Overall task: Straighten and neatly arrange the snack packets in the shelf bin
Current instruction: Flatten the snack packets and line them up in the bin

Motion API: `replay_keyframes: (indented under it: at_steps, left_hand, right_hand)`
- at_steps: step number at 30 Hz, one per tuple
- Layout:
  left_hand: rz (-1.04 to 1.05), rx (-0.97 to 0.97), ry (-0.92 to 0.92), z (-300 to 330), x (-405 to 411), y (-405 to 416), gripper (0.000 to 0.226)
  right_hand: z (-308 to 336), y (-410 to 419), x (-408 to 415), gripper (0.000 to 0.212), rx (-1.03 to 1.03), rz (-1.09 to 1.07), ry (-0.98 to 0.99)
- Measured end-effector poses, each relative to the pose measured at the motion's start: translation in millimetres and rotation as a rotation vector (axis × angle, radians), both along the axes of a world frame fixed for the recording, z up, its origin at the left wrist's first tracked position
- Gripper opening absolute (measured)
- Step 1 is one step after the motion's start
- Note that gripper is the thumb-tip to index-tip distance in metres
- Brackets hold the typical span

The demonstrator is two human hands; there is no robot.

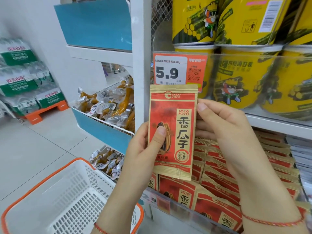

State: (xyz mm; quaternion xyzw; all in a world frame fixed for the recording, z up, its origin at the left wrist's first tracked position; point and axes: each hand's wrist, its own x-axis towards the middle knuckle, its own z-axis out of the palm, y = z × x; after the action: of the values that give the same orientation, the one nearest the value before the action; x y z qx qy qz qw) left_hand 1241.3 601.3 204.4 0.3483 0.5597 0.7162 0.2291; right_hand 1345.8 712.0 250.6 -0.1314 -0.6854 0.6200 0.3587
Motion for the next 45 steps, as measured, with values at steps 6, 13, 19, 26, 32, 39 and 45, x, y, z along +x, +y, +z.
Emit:
replay_keyframes:
  at_steps: [6, 13, 19, 26, 32, 39, 45]
  left_hand:
    - [0.007, -0.015, -0.081, -4.2, -14.1, -6.0, 0.037]
    - [0.032, -0.052, -0.19, -2.2, -24.2, -12.9, 0.031]
    - [0.053, -0.078, -0.287, 0.8, -22.9, -11.4, 0.043]
    - [-0.056, -0.082, -0.403, 6.6, -18.9, -11.5, 0.042]
    - [-0.052, -0.128, -0.414, -1.6, -27.2, -9.9, 0.045]
    - [0.173, 0.122, -0.477, -2.0, -27.5, -6.6, 0.036]
    - [0.326, 0.355, -0.644, -5.8, -41.0, -4.1, 0.035]
  right_hand:
    - [-0.9, -8.2, -8.0, 0.025, -0.014, -0.035, -0.051]
    - [-3.9, -29.0, -23.4, 0.018, 0.021, -0.123, -0.063]
    - [1.1, -41.7, -27.2, 0.015, 0.023, -0.168, 0.029]
    - [1.4, -42.9, -26.8, 0.023, 0.004, -0.158, 0.071]
    - [-2.7, -38.2, -27.4, 0.027, -0.014, -0.152, 0.04]
    - [-6.8, -34.4, -22.1, 0.013, 0.113, -0.026, -0.134]
    - [-9.4, -36.0, -25.5, 0.022, 0.148, 0.238, -0.382]
